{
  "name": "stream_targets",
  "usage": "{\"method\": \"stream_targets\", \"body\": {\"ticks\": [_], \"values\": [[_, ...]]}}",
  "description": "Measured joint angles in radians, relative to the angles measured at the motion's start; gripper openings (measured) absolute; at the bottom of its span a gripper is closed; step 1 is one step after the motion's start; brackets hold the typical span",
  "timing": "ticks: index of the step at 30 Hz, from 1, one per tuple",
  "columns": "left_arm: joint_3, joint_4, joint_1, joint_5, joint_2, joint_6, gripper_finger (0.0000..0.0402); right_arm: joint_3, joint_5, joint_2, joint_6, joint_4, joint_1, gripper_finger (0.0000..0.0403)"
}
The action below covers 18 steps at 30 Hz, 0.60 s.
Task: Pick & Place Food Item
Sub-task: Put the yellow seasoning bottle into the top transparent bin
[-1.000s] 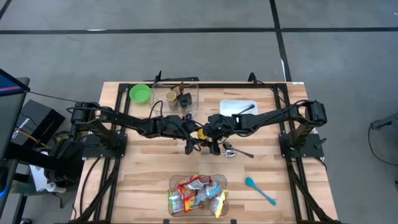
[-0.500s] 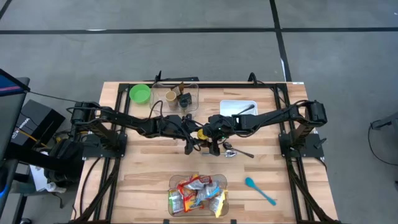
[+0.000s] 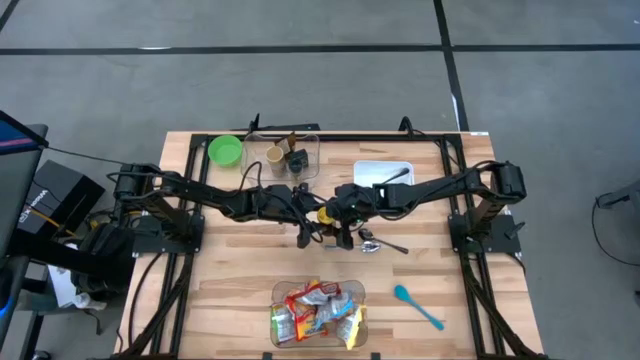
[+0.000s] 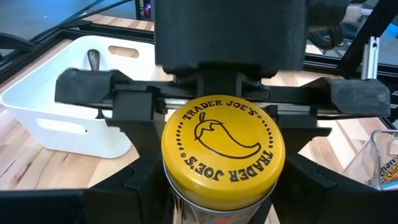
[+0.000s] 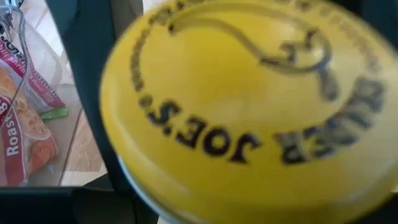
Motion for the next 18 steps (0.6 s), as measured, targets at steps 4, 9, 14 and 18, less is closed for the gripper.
{"method": "stream_targets", "body": {"ticks": [4, 9, 14, 18], "values": [[0.0, 0.0, 0.0, -0.003, 0.0, 0.0, 0.0215, 0.0, 0.001, 0.0, 0.0, 0.004, 0.0, 0.0273], [0.0, 0.003, 0.0, -0.002, 0.0, 0.0, 0.0215, 0.0, 0.001, 0.0, -0.039, -0.014, 0.0, 0.0322], [0.0, 0.003, 0.0, -0.001, 0.0, 0.001, 0.0215, 0.0, 0.001, 0.0, -0.076, -0.081, -0.016, 0.035], [0.0, 0.0, 0.0, -0.002, 0.0, 0.003, 0.0215, 0.001, 0.0, -0.002, -0.082, -0.125, -0.028, 0.0358]]}}
